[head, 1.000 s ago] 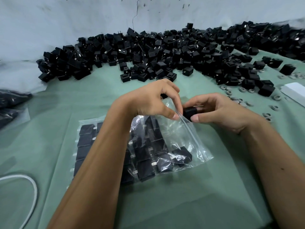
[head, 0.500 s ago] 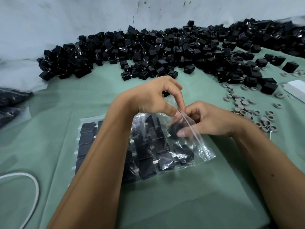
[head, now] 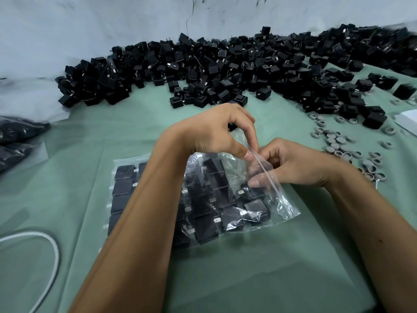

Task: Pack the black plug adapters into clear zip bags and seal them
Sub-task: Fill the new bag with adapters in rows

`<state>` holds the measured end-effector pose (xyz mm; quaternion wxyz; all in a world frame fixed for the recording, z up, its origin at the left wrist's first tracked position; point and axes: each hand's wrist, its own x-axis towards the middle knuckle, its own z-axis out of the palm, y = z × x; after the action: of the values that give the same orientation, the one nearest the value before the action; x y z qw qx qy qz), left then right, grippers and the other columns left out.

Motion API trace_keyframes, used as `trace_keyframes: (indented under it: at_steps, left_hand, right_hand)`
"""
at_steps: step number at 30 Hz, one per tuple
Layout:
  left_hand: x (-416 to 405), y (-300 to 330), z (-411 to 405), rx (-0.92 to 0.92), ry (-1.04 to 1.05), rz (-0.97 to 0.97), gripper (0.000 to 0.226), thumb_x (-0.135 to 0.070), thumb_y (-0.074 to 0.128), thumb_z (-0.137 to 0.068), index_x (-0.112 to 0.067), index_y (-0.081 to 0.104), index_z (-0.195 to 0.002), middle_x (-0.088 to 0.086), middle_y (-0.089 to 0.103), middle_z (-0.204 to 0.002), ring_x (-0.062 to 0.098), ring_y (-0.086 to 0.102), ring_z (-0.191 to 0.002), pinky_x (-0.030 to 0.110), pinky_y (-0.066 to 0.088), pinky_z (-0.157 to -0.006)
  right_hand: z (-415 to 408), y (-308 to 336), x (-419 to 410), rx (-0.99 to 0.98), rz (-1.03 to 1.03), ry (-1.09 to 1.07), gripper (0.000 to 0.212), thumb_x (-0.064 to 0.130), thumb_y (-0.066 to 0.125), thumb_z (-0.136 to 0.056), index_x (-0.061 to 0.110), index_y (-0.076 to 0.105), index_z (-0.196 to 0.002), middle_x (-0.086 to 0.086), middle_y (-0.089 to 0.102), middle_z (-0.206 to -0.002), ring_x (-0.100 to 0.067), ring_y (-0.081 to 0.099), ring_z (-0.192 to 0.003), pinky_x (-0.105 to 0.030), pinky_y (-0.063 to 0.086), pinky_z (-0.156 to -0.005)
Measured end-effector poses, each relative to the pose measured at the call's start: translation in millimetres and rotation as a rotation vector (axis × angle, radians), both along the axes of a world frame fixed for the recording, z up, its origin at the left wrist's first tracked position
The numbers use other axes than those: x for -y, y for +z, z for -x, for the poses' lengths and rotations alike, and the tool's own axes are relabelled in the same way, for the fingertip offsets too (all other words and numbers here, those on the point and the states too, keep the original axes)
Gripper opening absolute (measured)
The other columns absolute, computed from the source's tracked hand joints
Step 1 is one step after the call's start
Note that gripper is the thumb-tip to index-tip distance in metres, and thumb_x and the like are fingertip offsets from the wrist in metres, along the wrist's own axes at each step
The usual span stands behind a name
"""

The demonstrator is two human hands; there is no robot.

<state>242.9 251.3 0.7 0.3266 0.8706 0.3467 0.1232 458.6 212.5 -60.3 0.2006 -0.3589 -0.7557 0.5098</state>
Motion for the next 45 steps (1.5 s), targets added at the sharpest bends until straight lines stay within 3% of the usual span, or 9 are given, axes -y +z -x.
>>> trace_keyframes:
  at_steps: [13,18,21,25,29,31,34,38,45]
  left_hand:
    - [4,1,-2,-0.002,0.008,0.021,0.02,-0.02,0.089,-0.076,-0.035,0.078,-0.083,-0.007,0.055,-0.135,-0.007,0.043,-0.128,0.025,0.031,-0.106]
    - [3,0,-2,0.002,0.012,0.034,0.021,-0.021,0.089,-0.076,-0.037,0.078,-0.082,-0.008,0.054,-0.136,-0.003,0.045,-0.13,0.029,0.032,-0.111]
    - [0,-3,-1,0.005,0.008,0.027,0.016,-0.021,0.089,-0.076,-0.03,0.08,-0.085,0.003,0.061,-0.13,0.0,0.051,-0.121,0.008,0.032,-0.1]
    - [-2,-7,1,0.008,0.025,0.046,0.015,-0.018,0.088,-0.076,-0.023,0.082,-0.089,0.002,0.071,-0.12,-0.006,0.056,-0.108,-0.007,0.03,-0.081]
    - [-6,-12,1,-0.029,0.053,0.113,0.016,-0.018,0.088,-0.077,-0.028,0.081,-0.087,-0.012,0.071,-0.118,-0.001,0.056,-0.121,0.015,0.037,-0.097]
    - [-7,-14,1,-0.048,0.057,0.121,0.015,-0.018,0.088,-0.077,-0.026,0.081,-0.088,-0.01,0.071,-0.119,0.004,0.055,-0.125,0.025,0.038,-0.102]
    - [-8,-15,3,-0.033,0.058,0.127,0.014,-0.016,0.088,-0.078,-0.022,0.082,-0.089,-0.005,0.072,-0.119,-0.004,0.058,-0.115,0.004,0.036,-0.088]
    - [-9,-14,7,-0.014,0.047,0.122,0.013,-0.014,0.087,-0.078,-0.019,0.082,-0.089,-0.001,0.074,-0.117,-0.007,0.059,-0.106,-0.009,0.031,-0.079]
    - [-11,-13,7,-0.02,0.036,0.108,0.013,-0.014,0.087,-0.078,-0.021,0.082,-0.089,-0.001,0.074,-0.117,-0.006,0.06,-0.106,-0.009,0.031,-0.08]
  right_hand:
    - [13,2,5,0.104,-0.074,0.007,0.022,0.026,0.081,-0.086,0.005,0.08,-0.092,-0.009,0.079,-0.087,-0.028,0.075,-0.081,-0.047,0.059,-0.085]
    - [6,3,6,0.057,-0.048,-0.026,0.015,0.031,0.079,-0.089,0.019,0.08,-0.079,-0.005,0.068,-0.067,-0.025,0.054,-0.057,-0.038,0.046,-0.058]
    - [-1,3,3,0.035,-0.016,-0.084,0.016,0.025,0.077,-0.09,0.013,0.079,-0.08,-0.001,0.058,-0.057,-0.009,0.042,-0.048,-0.02,0.034,-0.049]
    - [-8,1,-9,0.05,-0.058,-0.417,0.02,0.007,0.072,-0.093,0.017,0.079,-0.077,0.0,0.063,-0.056,-0.005,0.05,-0.046,-0.014,0.04,-0.044]
    - [0,-13,-41,0.211,-0.256,-0.976,0.01,0.018,0.072,-0.092,0.02,0.075,-0.083,0.006,0.069,-0.068,-0.009,0.063,-0.058,-0.018,0.043,-0.049]
    - [9,-13,-59,0.325,-0.41,-0.937,0.007,0.018,0.069,-0.093,0.024,0.073,-0.095,0.006,0.07,-0.085,-0.012,0.067,-0.077,-0.022,0.051,-0.065]
    - [20,-11,-94,0.579,-0.66,-0.649,0.039,0.012,0.063,-0.094,0.022,0.063,-0.132,-0.004,0.062,-0.128,-0.028,0.054,-0.117,-0.041,0.047,-0.101]
    - [35,-9,-128,0.864,-0.804,-0.375,0.068,0.017,0.066,-0.094,0.025,0.04,-0.156,-0.001,0.033,-0.163,-0.034,0.027,-0.142,-0.05,0.04,-0.109]
    - [29,-13,-114,0.723,-0.868,-0.49,0.042,0.017,0.067,-0.093,0.019,0.06,-0.135,-0.003,0.055,-0.128,-0.028,0.044,-0.12,-0.042,0.046,-0.097]
